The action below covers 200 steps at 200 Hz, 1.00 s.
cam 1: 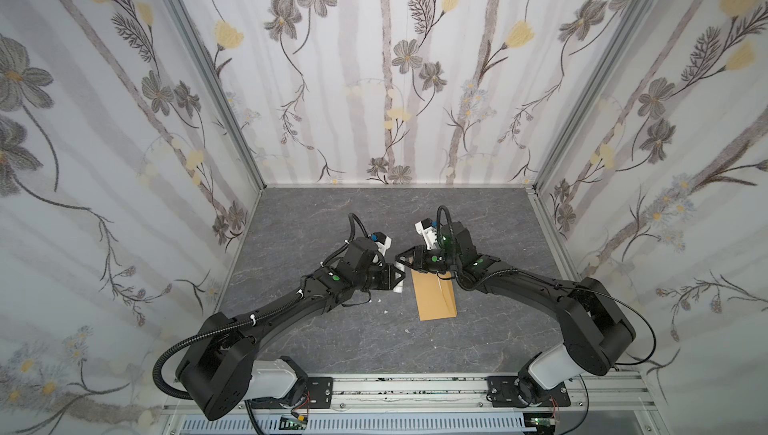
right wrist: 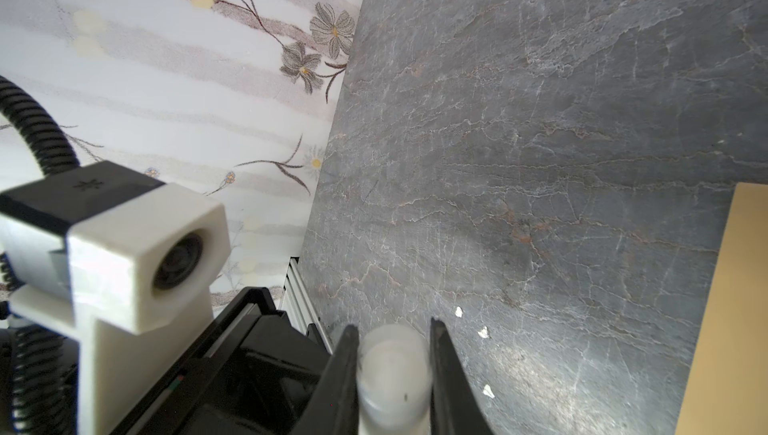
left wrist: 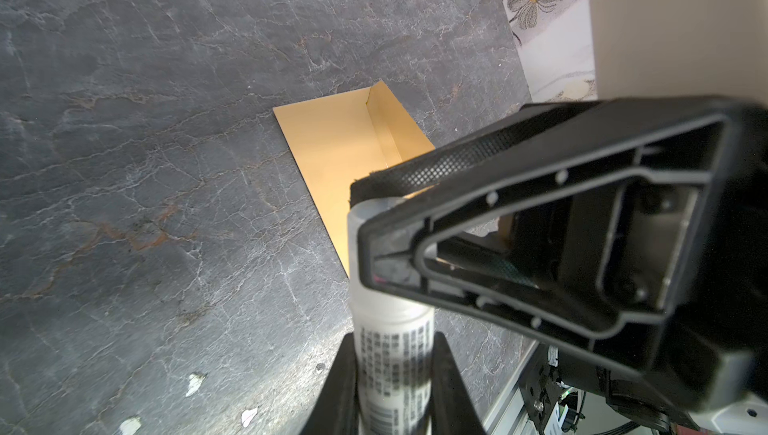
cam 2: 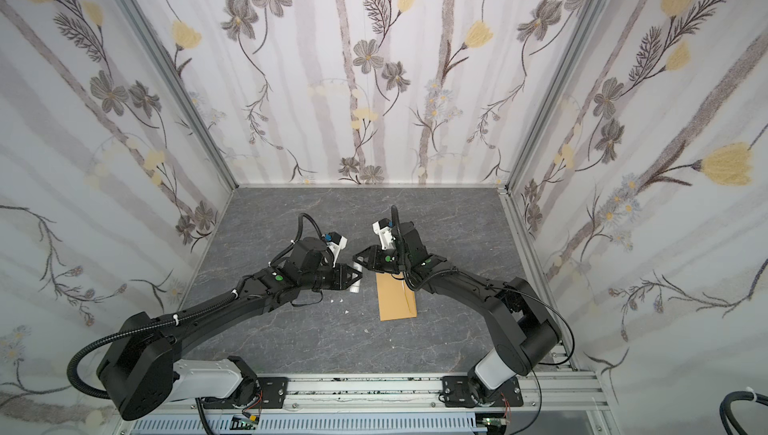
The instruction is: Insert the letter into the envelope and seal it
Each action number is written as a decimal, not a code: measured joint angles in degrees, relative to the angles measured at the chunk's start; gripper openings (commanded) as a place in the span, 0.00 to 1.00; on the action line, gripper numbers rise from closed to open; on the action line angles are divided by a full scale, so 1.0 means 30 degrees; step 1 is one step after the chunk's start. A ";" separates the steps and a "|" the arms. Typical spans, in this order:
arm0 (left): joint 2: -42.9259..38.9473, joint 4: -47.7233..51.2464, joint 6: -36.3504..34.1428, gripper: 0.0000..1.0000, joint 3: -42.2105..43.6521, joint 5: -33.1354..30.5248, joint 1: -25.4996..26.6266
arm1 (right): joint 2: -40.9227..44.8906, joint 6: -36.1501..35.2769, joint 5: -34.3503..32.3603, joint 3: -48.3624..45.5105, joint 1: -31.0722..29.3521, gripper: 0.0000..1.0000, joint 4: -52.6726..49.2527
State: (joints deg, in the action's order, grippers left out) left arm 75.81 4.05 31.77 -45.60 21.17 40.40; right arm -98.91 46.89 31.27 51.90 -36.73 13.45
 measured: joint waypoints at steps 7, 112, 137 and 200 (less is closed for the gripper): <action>0.0066 0.0015 0.0058 0.00 0.0007 -0.0015 0.0066 | -0.0066 0.0000 0.0058 0.0044 0.0029 0.07 -0.0146; 0.0007 0.0248 0.0408 0.00 0.0459 0.2200 0.0692 | -0.1056 -0.0379 -0.1515 0.0765 0.1188 0.07 -0.0153; -0.0022 0.0248 0.0415 0.00 0.0495 0.2288 0.0736 | -0.1005 -0.0984 -0.2164 0.0729 0.2535 0.08 -0.0444; 0.0612 0.0233 0.0408 0.00 0.0306 0.1588 0.0729 | 0.0328 -0.3388 -0.4182 -0.1100 0.7023 0.09 -0.4080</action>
State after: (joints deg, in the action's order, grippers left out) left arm 77.65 4.75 32.99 -44.69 25.93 42.59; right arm -97.93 36.73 18.72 48.60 -15.66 1.21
